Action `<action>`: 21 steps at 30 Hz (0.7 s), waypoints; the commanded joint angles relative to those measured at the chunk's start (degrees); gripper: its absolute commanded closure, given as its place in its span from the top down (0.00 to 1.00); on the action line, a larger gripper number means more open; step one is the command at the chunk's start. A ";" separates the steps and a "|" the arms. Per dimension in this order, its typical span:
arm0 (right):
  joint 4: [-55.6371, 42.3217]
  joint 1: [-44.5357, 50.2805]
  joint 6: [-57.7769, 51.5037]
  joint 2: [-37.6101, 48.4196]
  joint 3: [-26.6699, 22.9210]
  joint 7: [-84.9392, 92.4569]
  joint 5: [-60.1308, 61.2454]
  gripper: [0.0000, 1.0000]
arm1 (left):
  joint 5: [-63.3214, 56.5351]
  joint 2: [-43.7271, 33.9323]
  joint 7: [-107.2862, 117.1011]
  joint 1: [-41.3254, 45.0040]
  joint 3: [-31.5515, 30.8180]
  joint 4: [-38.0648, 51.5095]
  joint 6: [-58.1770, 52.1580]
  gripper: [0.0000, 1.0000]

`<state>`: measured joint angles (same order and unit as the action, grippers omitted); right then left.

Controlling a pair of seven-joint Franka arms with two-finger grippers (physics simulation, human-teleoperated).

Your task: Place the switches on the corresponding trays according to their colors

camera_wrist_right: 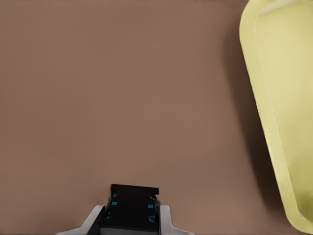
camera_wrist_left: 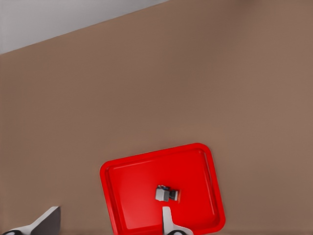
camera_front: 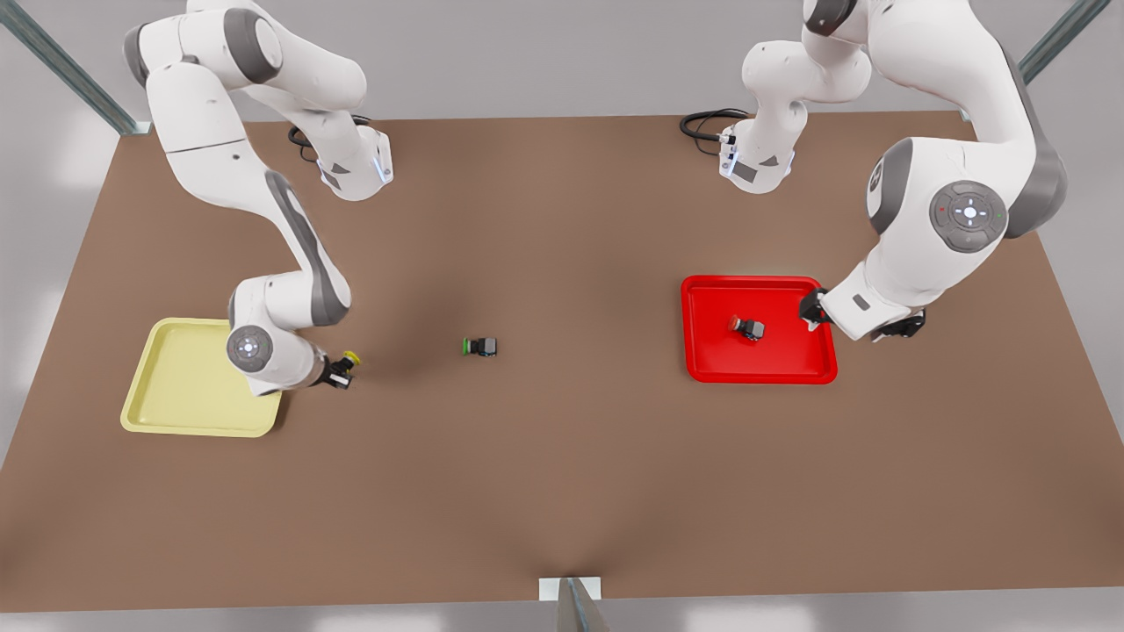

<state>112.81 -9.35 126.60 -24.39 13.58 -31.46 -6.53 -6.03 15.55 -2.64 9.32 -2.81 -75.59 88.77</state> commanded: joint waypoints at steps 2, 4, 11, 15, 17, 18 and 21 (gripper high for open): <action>0.83 -1.81 -0.13 0.92 -0.57 4.03 -0.06 0.54 | -0.13 0.27 0.09 0.00 0.00 0.00 0.00 1.00; 1.18 -2.69 -0.57 1.89 -5.05 12.47 -0.06 0.54 | -0.13 0.27 0.09 0.09 0.00 0.00 0.00 1.00; 0.83 -6.74 -3.11 3.12 -12.70 31.90 0.21 0.54 | -0.13 0.88 2.99 0.17 -0.18 0.00 0.00 1.00; 0.48 -7.18 -3.11 3.21 -13.05 32.69 0.38 0.71 | -0.04 0.88 2.99 0.17 -0.18 0.00 0.00 1.00; 0.48 -7.35 -3.03 3.21 -13.23 32.69 0.47 0.93 | -0.04 0.88 2.99 0.17 -0.18 0.09 0.00 1.00; 0.39 -7.35 -3.03 3.21 -13.23 32.69 0.47 0.94 | -0.04 0.88 2.99 0.17 -0.18 0.00 0.00 1.00; -1.63 -7.18 -5.39 4.97 -13.05 32.52 0.47 0.96 | -0.04 0.79 2.90 0.18 -0.18 0.09 0.00 1.00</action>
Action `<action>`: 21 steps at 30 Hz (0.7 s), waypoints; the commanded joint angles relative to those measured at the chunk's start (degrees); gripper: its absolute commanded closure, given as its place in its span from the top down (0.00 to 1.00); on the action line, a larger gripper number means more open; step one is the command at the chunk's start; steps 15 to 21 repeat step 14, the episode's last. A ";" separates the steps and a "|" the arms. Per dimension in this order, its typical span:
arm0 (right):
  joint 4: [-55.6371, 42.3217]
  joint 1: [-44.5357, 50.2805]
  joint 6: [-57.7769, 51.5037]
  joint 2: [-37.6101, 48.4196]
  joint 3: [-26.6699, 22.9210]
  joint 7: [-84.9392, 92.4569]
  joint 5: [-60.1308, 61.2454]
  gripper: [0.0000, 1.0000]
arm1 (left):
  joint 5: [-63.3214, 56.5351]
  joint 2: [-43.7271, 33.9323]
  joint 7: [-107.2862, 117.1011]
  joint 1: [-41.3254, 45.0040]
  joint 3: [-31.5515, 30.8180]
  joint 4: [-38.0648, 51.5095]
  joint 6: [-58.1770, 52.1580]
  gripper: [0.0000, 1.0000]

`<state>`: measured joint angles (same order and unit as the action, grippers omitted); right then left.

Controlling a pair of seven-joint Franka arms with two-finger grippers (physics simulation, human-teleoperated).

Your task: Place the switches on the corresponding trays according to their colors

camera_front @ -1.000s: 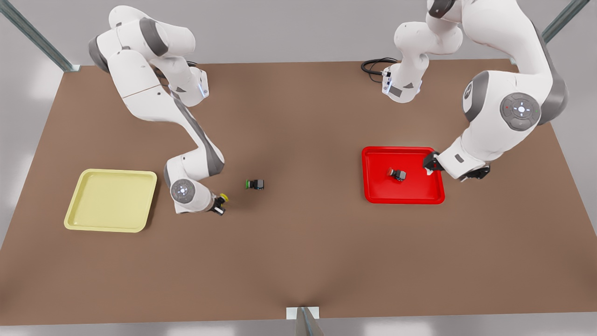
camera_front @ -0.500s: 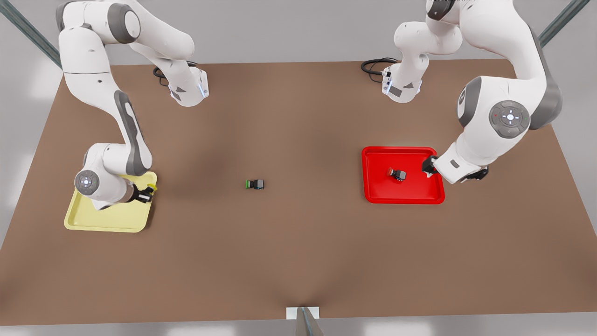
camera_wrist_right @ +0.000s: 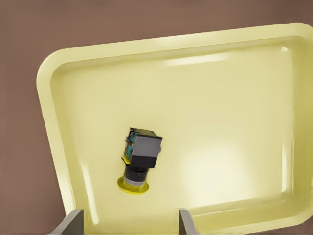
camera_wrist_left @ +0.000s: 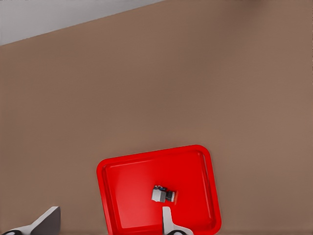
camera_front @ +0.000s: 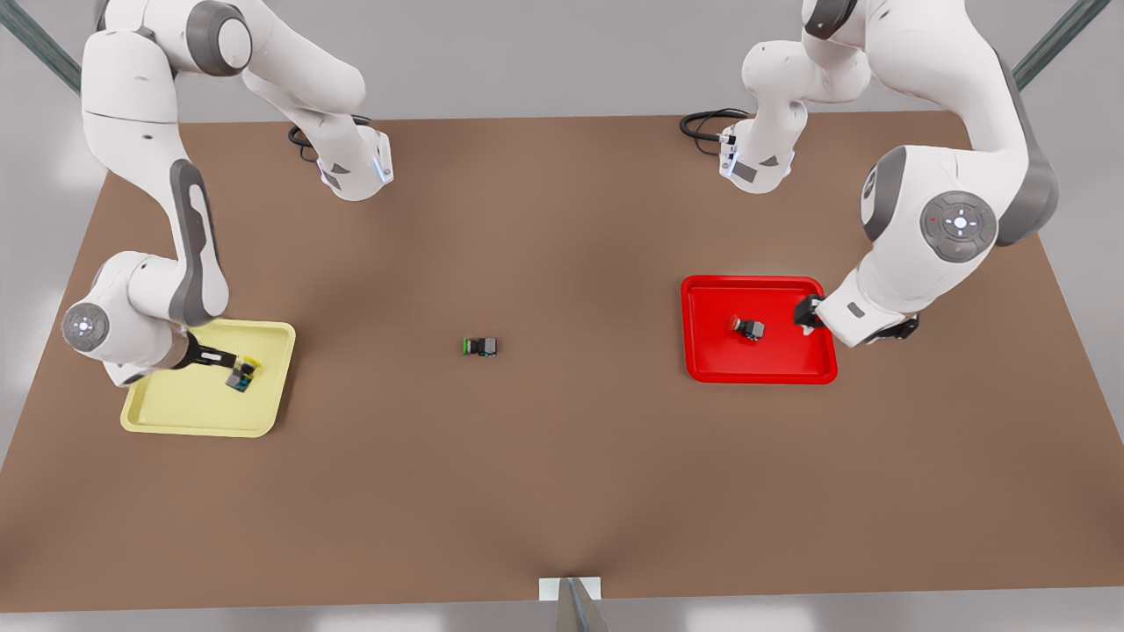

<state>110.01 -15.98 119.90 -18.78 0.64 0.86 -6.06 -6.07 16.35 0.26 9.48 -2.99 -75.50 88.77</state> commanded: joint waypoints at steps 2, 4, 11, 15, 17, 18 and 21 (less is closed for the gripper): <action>-0.41 1.74 -0.28 2.16 0.15 -0.24 0.00 1.00 | -0.08 0.00 0.00 0.01 0.00 0.00 0.00 1.00; -3.84 3.85 -3.79 4.54 0.76 -0.07 0.00 1.00 | 0.01 0.00 0.00 0.10 0.00 0.00 0.00 1.00; -19.48 7.19 -24.71 10.78 3.31 0.02 0.00 1.00 | 0.01 0.00 0.00 0.10 0.00 0.00 0.00 1.00; -23.00 7.10 -27.70 10.25 3.22 0.19 0.09 1.00 | -0.08 -0.09 0.00 0.10 0.00 0.00 0.00 1.00; -23.00 7.10 -27.70 10.25 3.22 0.19 0.09 1.00 | -0.08 -0.09 0.00 0.10 0.00 0.00 0.00 1.00; -23.00 7.10 -27.70 10.25 3.22 0.19 0.09 1.00 | -0.08 -0.09 0.00 0.10 0.00 0.00 0.00 1.00; -23.00 7.10 -27.70 10.25 3.22 0.19 0.09 1.00 | -0.08 -0.09 0.00 0.10 0.00 0.00 0.00 1.00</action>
